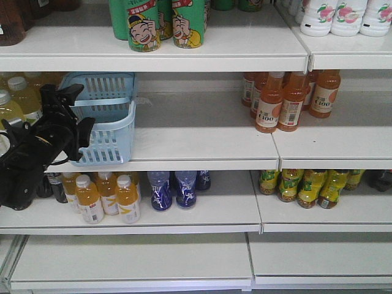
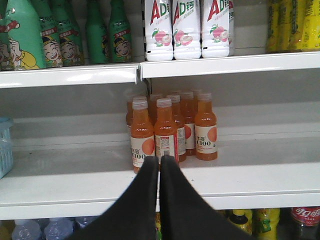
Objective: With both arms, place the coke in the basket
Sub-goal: 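Reach the left gripper to the basket handle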
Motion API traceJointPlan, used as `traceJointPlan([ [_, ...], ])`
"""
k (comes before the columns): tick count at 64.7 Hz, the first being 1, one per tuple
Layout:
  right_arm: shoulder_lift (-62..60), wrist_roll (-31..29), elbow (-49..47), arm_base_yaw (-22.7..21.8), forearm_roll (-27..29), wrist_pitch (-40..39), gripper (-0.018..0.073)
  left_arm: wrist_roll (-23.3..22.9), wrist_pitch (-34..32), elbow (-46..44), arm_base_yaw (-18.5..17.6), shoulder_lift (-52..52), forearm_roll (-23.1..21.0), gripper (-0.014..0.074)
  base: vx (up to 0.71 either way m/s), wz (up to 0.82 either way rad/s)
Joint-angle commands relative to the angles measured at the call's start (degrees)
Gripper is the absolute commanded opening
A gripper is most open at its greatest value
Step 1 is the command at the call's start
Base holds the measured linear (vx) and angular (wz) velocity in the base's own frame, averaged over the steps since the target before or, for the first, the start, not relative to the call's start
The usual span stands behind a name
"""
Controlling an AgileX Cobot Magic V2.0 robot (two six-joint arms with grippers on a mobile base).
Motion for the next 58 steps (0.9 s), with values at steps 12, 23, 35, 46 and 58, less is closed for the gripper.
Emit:
traceJointPlan([
  [12, -0.6, -0.3, 1.0, -0.3, -0.4, -4.4, -0.0005, 0.1, 1.9, -5.4, -0.3, -2.7, -1.2, 0.0581, 0.0, 0.0],
  [23, -0.6, -0.3, 1.0, -0.3, -0.4, -4.4, -0.0005, -0.2, 3.7, -7.8, -0.3, -0.8, -1.3, 0.0581, 0.0, 0.0],
  [35, -0.6, -0.3, 1.0, -0.3, -0.4, -4.4, -0.0005, -0.5, 4.5, -11.4, -0.3, 2.2, -1.3, 0.0581, 0.0, 0.0],
  [46, -0.6, -0.3, 1.0, -0.3, -0.4, -4.4, -0.0005, -0.9, 4.1, -14.6, -0.2, 4.6, -2.8, 0.0581, 0.0, 0.0],
  [58, -0.6, -0.3, 1.0, -0.3, -0.4, -4.4, -0.0005, -0.9, 4.9, -17.5, -0.2, 6.5, -2.8, 0.0571, 0.0, 0.0],
])
